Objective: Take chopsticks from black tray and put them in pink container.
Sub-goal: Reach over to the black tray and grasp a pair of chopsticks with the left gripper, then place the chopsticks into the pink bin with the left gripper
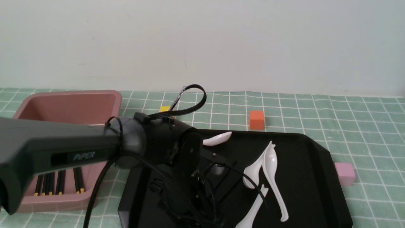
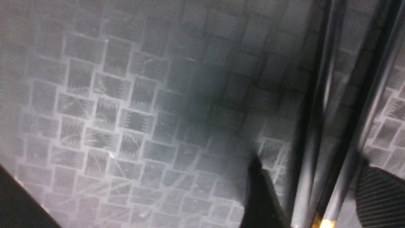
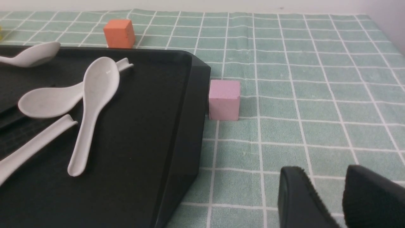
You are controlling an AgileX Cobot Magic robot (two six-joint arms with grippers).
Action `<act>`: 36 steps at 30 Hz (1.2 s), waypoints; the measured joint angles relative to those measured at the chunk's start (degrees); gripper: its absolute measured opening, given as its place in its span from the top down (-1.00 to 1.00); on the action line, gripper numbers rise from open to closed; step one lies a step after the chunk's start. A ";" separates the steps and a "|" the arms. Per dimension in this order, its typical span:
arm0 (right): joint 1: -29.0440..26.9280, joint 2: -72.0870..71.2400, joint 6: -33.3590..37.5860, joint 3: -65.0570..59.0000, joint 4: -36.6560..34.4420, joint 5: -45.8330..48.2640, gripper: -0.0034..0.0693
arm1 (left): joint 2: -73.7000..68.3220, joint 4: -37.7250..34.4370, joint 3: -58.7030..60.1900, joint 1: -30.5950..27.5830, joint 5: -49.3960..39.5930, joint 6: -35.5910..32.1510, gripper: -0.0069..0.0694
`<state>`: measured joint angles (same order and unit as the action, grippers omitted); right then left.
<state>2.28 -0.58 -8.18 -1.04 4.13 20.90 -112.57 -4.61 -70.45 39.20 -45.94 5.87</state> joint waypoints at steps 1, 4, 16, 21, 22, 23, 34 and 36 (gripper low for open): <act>0.00 0.00 0.00 0.00 0.00 0.00 0.25 | -0.13 0.12 -0.22 0.00 -0.16 0.12 -0.20; 0.00 0.00 0.00 0.00 0.00 0.00 0.25 | -0.56 1.33 -0.33 0.00 -0.39 1.00 0.07; 0.00 0.00 0.00 0.00 0.00 0.00 0.25 | 5.27 0.21 0.76 0.09 -1.52 4.72 0.49; 0.00 0.00 0.00 0.00 0.00 0.00 0.25 | 18.14 -0.08 0.72 -0.41 -5.81 7.19 0.49; 0.00 0.00 0.00 0.00 0.00 0.00 0.25 | 20.18 -0.21 0.72 -0.89 -6.71 7.94 0.49; 0.00 0.00 0.00 0.00 0.00 0.00 0.25 | 22.49 -0.26 0.72 -1.72 -7.80 8.82 0.49; 0.00 0.00 0.00 0.00 0.00 0.00 0.25 | 28.77 1.81 0.72 -33.06 -12.98 12.79 0.49; 0.00 0.00 0.00 0.00 0.00 0.00 0.25 | 26.28 1.48 0.72 -38.13 -11.07 12.79 0.49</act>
<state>2.28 -0.58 -8.18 -1.04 4.13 20.90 -86.29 -3.13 -69.74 1.07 -57.01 18.65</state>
